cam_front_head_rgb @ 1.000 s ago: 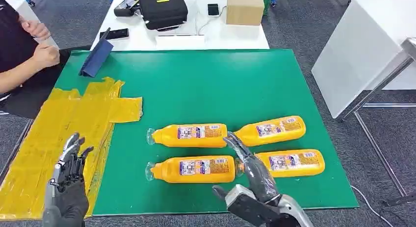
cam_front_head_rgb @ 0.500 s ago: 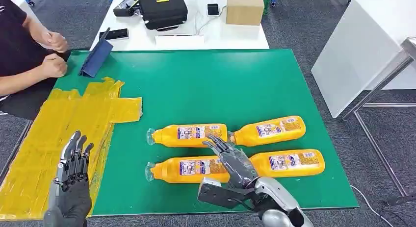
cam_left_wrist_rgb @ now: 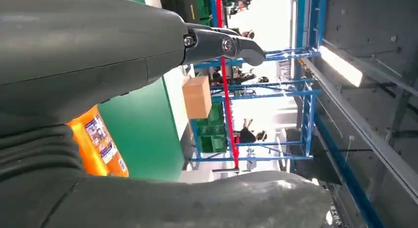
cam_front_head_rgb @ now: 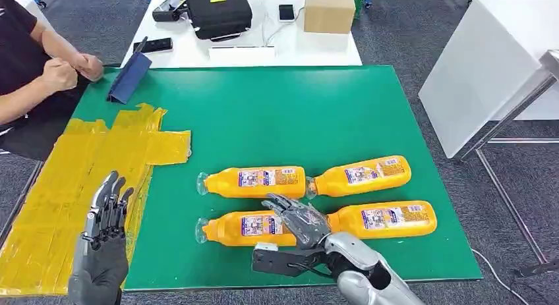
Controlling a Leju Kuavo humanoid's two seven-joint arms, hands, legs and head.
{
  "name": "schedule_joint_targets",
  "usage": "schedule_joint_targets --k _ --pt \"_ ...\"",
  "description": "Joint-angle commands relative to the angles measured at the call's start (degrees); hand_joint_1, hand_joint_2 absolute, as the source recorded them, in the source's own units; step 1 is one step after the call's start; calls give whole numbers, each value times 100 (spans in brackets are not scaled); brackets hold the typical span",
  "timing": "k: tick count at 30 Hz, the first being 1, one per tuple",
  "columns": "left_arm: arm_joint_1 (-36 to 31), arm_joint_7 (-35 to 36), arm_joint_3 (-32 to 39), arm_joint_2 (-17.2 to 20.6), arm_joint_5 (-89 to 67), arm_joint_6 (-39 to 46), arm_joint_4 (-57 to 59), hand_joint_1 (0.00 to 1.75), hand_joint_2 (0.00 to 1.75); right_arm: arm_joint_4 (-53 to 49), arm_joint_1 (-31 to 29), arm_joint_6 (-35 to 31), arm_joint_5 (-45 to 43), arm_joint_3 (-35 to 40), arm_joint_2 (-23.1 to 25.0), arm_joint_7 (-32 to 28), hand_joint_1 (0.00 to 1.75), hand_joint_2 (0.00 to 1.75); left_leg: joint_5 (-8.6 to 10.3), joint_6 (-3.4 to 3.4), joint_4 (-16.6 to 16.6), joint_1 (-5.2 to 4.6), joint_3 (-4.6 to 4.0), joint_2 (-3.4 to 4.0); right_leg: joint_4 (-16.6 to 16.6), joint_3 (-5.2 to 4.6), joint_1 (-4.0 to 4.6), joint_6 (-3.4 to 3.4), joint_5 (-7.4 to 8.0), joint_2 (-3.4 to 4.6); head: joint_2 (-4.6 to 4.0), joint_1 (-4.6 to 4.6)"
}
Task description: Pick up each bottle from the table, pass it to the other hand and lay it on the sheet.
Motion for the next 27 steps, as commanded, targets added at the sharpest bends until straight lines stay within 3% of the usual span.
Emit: schedule_joint_targets --k 1,8,11,12,13,21,27 --pt "-196 71 -89 63 29 -27 386 0 0 963 -488 297 75 581 -74 62 0 175 -3 -3 -7 2 21 9 -9 19 3 -7 1 9 0 0" --pt "-550 345 -177 -41 81 -47 407 0 0 1753 -1031 1161 470 1356 -154 297 0 175 -1 -2 -7 2 20 6 -9 18 2 -7 2 6 0 0" --pt "-605 361 -184 -52 111 -16 507 0 0 2225 -1313 1517 712 1811 -261 102 0 175 0 -2 -7 4 26 2 -12 23 4 -6 2 2 0 0" --pt "-644 358 -194 -55 123 -7 520 0 0 2428 -1337 1553 701 1857 -218 15 141 175 0 -3 -12 4 41 1 -17 35 4 -9 1 0 0 2" --pt "-664 357 -199 -54 128 -5 504 0 0 2490 -1353 1586 729 1906 -209 6 175 175 0 -3 -14 4 51 3 -19 33 4 -9 1 3 0 -2" --pt "-607 328 -171 -137 199 49 472 0 0 2496 -1284 1480 683 1814 -217 22 175 175 -10 -18 -14 10 83 -5 -22 19 9 -13 0 0 0 0" --pt "-500 494 -158 -151 223 454 384 0 0 2095 -722 684 -47 807 19 321 175 175 -11 -17 -12 10 96 -5 -19 28 8 -15 -4 -2 0 0"
